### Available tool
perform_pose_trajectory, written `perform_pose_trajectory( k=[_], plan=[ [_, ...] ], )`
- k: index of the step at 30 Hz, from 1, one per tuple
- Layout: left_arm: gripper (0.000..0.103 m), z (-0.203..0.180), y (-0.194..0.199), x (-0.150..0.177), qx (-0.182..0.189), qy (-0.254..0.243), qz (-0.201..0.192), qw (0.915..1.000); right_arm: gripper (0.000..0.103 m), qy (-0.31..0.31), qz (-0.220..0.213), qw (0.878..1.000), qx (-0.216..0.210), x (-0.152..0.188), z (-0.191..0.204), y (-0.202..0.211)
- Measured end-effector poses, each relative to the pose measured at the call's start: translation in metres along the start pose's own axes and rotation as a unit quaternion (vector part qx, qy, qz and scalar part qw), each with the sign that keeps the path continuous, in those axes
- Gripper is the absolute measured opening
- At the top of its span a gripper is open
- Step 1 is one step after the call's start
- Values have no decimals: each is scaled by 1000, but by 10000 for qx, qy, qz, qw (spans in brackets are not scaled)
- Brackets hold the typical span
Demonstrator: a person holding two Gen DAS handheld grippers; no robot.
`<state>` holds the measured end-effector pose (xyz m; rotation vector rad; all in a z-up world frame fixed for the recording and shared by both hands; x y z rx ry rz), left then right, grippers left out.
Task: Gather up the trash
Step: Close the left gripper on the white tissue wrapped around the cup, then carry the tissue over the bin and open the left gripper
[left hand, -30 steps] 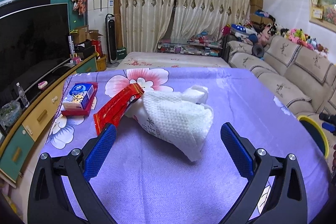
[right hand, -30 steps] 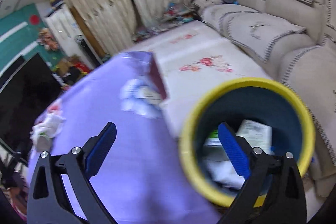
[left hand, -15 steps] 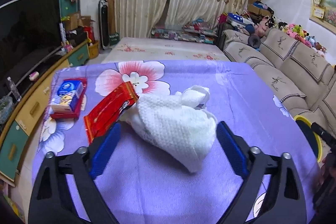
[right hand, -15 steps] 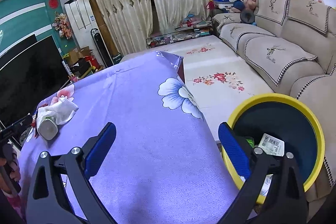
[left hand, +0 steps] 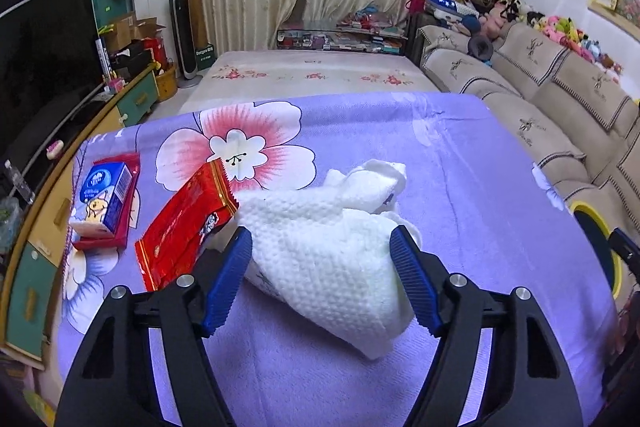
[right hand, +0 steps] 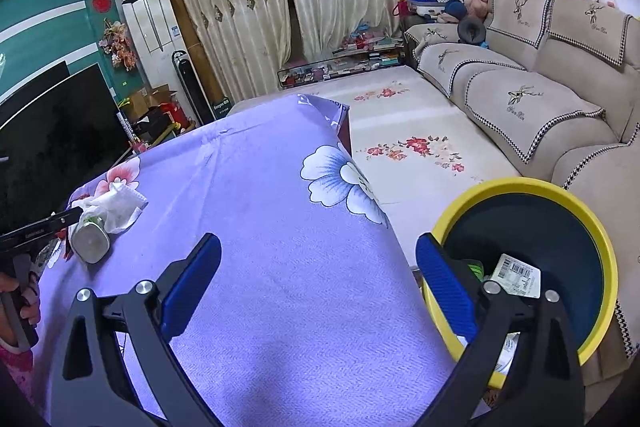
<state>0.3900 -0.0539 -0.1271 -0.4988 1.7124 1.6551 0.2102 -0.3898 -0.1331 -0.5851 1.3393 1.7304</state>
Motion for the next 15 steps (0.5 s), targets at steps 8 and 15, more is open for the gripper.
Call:
perform_pose_trajectory(
  k=[8, 15],
  plan=[
    [33, -13, -2, -7, -353, -398, -100, 9985, 93, -56, 45, 10000, -56, 1, -3, 0],
    [8, -19, 6, -18, -391, -501, -117, 9979, 93, -128, 18, 9999, -103, 2, -5, 2]
  ],
)
Point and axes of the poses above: each gripper's, at about its wrist camera, not at the fingertips, and y roughly against the way its jaws point, z to its left, x to its underside, the point moved 1 cm from there along -y, roughly the way its jaws point, and after that the axes turned 8 degrees about -x, right-handed, at the moved point
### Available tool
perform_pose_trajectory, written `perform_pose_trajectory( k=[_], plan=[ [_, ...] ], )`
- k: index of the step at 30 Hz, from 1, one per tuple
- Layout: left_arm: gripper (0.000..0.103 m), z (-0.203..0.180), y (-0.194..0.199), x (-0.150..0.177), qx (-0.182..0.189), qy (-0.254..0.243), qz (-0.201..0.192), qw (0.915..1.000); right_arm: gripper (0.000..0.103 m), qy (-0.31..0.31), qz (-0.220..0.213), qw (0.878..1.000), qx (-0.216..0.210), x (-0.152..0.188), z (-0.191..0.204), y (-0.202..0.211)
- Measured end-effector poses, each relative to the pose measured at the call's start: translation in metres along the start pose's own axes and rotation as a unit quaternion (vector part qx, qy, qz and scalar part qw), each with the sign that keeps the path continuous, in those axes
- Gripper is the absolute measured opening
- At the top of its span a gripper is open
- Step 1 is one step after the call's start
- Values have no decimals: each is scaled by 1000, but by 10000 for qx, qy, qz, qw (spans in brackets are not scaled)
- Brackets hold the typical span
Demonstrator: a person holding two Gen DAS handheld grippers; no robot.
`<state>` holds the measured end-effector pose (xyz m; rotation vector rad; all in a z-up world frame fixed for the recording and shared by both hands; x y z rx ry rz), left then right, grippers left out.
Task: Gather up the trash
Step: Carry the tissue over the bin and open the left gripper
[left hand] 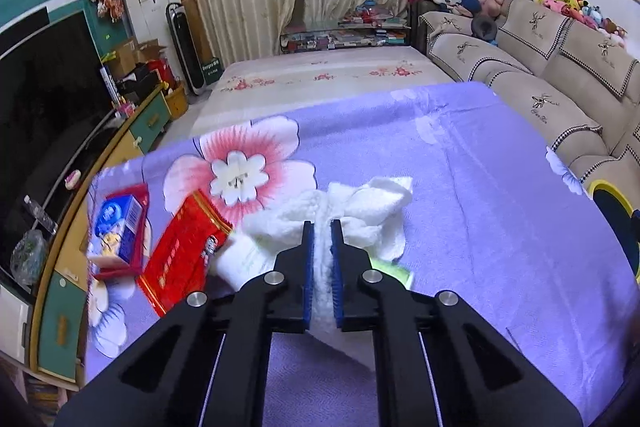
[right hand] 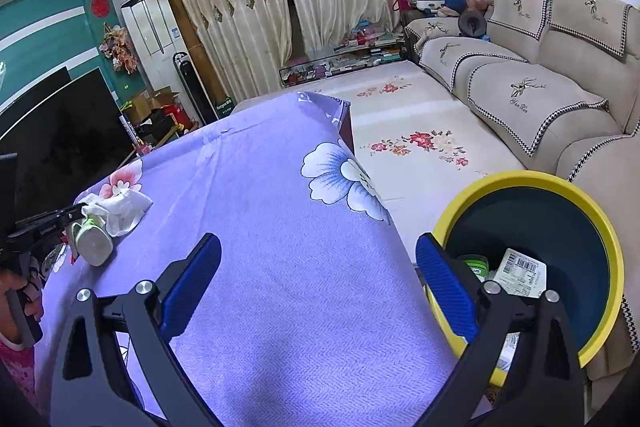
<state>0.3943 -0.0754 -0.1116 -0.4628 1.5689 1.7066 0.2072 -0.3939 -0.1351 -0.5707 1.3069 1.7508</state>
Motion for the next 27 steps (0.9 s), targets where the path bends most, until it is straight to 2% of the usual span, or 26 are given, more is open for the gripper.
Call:
perform_pose_trajectory(
  k=[7, 12, 16, 20, 24, 27],
  plan=[
    [8, -4, 48, -36, 5, -95, -449, 9989, 93, -39, -151, 9999, -9, -1, -3, 6],
    [8, -19, 85, -60, 47, -246, -675, 9974, 93, 46, -541, 9985, -18, 1, -3, 25],
    [8, -41, 111, -70, 139, -412, -822, 9957, 93, 188, -478, 9986, 85, 7, -7, 39],
    [8, -70, 130, -74, 361, -577, -867, 9939, 93, 352, -466, 9980, 231, 13, -14, 58],
    [8, -115, 142, -73, 742, -824, -901, 9897, 93, 355, -533, 9970, 443, 17, -30, 84],
    [8, -157, 149, -72, 1109, -1067, -912, 9839, 93, 193, -749, 9949, 650, 18, -50, 113]
  ],
)
Point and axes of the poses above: each gripper's, at about its wrist camera, not at the fingertips, and y roughly against the way its jaws point, z to its left, x to its underside, the point moved 1 cm from there along -y, roughly the way its jaws point, and after that the axes turned 8 degrees about -x, right-handed, at the moved point
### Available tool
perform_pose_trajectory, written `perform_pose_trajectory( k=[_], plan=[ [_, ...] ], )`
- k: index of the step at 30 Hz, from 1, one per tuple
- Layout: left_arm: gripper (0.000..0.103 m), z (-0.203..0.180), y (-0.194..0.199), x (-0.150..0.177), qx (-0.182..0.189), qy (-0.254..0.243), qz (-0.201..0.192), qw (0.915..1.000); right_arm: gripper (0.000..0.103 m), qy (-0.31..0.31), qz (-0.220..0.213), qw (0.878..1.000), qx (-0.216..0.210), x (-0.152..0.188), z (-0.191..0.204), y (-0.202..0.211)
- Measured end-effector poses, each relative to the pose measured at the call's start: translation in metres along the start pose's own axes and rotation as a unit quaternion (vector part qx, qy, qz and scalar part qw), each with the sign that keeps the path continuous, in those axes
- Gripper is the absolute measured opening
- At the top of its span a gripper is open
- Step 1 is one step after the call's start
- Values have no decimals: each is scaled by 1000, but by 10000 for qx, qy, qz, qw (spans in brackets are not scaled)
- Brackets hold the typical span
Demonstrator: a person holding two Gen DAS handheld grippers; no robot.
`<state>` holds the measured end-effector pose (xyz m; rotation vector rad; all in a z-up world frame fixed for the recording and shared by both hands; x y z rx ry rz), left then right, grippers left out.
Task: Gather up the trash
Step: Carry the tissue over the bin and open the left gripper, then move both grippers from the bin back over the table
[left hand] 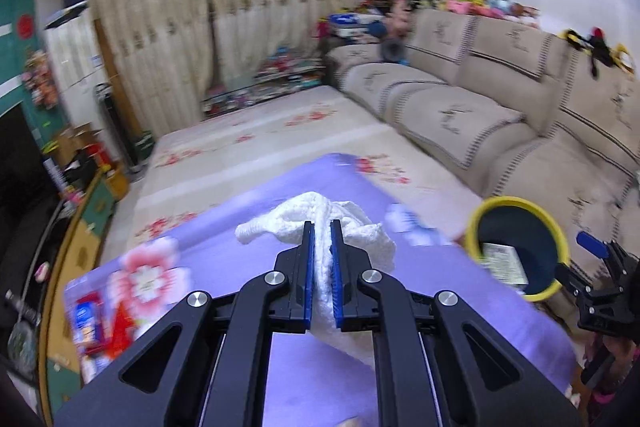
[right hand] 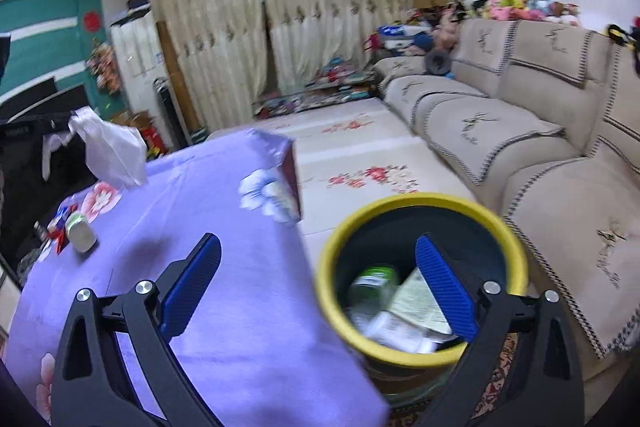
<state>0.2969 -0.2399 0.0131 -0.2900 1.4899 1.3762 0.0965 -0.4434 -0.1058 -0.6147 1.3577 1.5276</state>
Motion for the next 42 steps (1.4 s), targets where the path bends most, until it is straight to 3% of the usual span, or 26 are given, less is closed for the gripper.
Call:
perform_pose_trajectory(
  k=[11, 20, 25, 28, 37, 42],
  plan=[
    [8, -180, -30, -31, 1348, -885, 79, 9869, 93, -554, -260, 9926, 1046, 13, -85, 60],
    [8, -296, -92, -28, 1725, -1298, 554, 9749, 93, -937, -313, 9853, 1393, 29, -124, 85],
    [13, -334, -129, -15, 1847, -1359, 950, 9687, 93, -1036, -338, 9837, 1433, 34, -133, 91],
    [56, -341, -142, -12, 1745, -1312, 1012, 9706, 93, -1075, -333, 9836, 1410, 33, -139, 90],
    [66, -290, -119, -16, 1702, -1042, 802, 9766, 93, -1122, -233, 9839, 1374, 37, -141, 84],
    [82, -232, -77, -14, 1713, -680, 496, 9816, 94, -1045, -90, 9866, 1246, 39, -134, 74]
  ],
)
Point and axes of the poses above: each gripper's, at about its wrist camera, not at the fingertips, and y roughly against the way its jaws point, z to its left, x to its underside, the point moved 1 cm from there along -y, roughly the way its jaws point, and after that the axes turned 8 degrees about -x, right-handed, at the moved point
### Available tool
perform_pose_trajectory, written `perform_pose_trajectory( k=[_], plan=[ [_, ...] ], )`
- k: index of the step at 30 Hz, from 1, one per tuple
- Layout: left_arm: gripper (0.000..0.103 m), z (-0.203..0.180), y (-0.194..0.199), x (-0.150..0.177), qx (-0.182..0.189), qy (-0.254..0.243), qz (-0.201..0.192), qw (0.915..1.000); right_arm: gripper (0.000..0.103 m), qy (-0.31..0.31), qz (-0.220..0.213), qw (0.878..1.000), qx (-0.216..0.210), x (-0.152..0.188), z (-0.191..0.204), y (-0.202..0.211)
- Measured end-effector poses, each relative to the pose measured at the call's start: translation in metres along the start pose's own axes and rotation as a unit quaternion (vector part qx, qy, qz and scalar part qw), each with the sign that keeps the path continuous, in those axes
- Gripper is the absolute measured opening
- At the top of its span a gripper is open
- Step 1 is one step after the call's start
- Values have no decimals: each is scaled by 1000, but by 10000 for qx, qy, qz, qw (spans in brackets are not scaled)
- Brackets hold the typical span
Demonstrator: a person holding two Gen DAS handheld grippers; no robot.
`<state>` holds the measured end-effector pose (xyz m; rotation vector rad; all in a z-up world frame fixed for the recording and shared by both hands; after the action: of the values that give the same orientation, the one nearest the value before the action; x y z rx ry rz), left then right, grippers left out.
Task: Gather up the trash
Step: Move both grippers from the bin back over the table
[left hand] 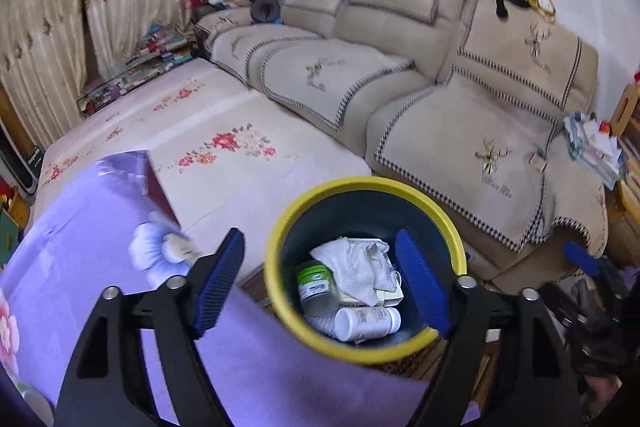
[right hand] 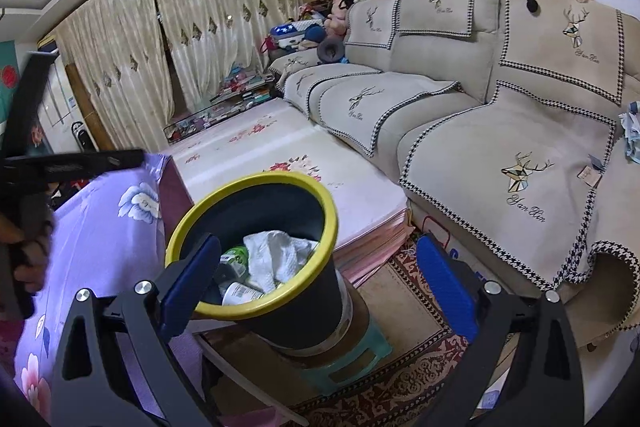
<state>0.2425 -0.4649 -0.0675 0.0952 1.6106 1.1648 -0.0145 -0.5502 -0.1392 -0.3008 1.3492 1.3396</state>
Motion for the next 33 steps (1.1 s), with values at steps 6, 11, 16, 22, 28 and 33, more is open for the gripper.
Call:
perform_pose_trajectory(
  k=[6, 11, 16, 22, 28, 33],
  plan=[
    [92, 72, 71, 42, -248, 706, -451, 9962, 94, 141, 99, 9997, -198, 3, 23, -6],
    [96, 150, 131, 99, -843, 1406, -812, 9831, 94, 395, 274, 9977, -467, 5, 56, -16],
    [98, 216, 180, 162, -1699, 1810, -1037, 9631, 94, 771, 383, 9935, -750, 8, 100, -24],
    [98, 280, 220, 233, -2874, 2101, -1178, 9271, 94, 1329, 569, 9821, -1210, 13, 166, -38],
    [98, 342, 238, 295, -3287, 2837, -1130, 8937, 94, 1821, 729, 9669, -1630, 17, 232, -54],
    [98, 361, 238, 323, -3340, 3386, -1109, 8726, 94, 2289, 975, 9443, -2155, 22, 296, -70]
  ],
)
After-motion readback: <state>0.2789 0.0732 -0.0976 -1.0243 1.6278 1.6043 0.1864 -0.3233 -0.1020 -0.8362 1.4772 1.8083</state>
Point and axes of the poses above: each gripper's, at about its wrist camera, not at the fingertips, and y roughly against the way its jaws point, z to its left, x to its underside, the point moved 1 cm from there along -y, roughly the way its jaws point, and after that the axes turned 8 degrees about -x, right-handed, at the moved point
